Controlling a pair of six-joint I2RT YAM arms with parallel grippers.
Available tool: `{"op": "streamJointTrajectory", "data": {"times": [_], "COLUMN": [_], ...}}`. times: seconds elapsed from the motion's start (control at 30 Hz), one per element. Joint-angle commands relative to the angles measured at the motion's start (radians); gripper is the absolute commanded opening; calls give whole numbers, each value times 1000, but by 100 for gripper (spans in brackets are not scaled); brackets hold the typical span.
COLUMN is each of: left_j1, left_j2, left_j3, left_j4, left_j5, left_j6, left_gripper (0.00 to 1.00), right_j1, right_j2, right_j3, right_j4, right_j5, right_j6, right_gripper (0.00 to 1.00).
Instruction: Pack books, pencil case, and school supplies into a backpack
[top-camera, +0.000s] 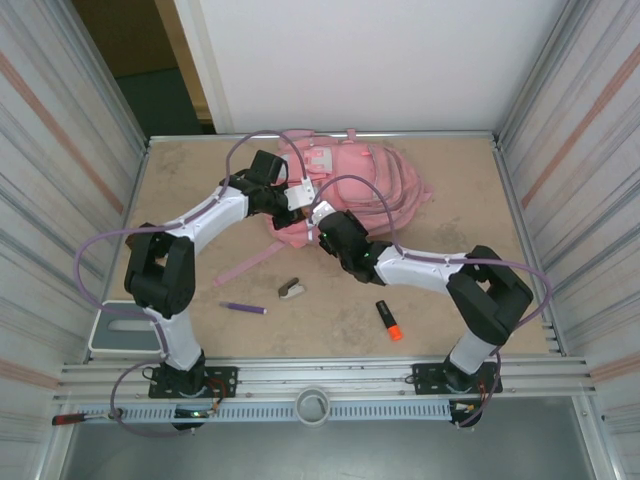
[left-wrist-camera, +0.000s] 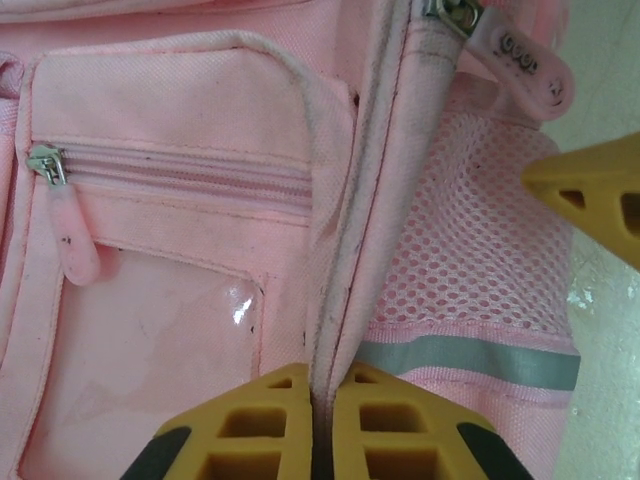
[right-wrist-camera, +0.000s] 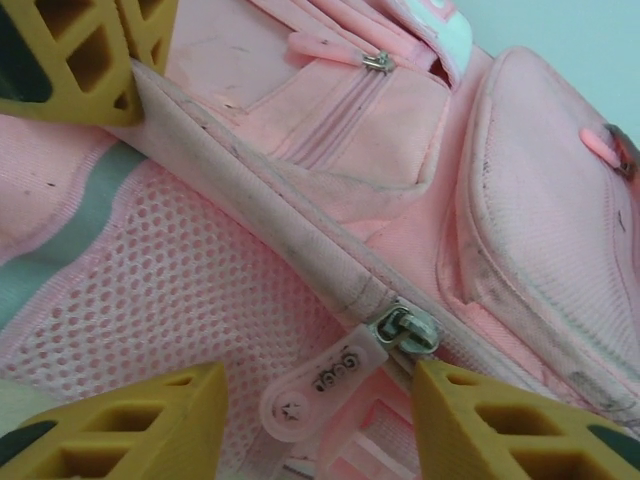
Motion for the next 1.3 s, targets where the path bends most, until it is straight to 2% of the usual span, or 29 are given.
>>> {"op": "streamJointTrajectory", "data": {"times": [0.0, 0.2, 0.47, 0.73, 1.27], "left_j1": [-2, 4, 19, 20, 20], "left_j2": [5, 15, 29, 20, 13], "left_j3": [43, 44, 48, 19, -11], "left_j4": [-16, -13, -12, 8, 53], "left_j5": [78, 82, 83, 76, 39], "left_j6": [1, -4, -13, 12, 34], "left_gripper": [0, 0, 0, 0, 0], "right_j1": [4, 6, -6, -117, -368], "right_j2": [39, 33, -41, -142, -217], "right_j3": [54, 41, -27, -82, -168], "right_j4": [33, 36, 67, 14, -17], "right_j5": [58, 64, 18, -264, -686], "right_j6": [-63, -48, 25, 269, 568], "right_gripper": [44, 23, 1, 0, 0]}}
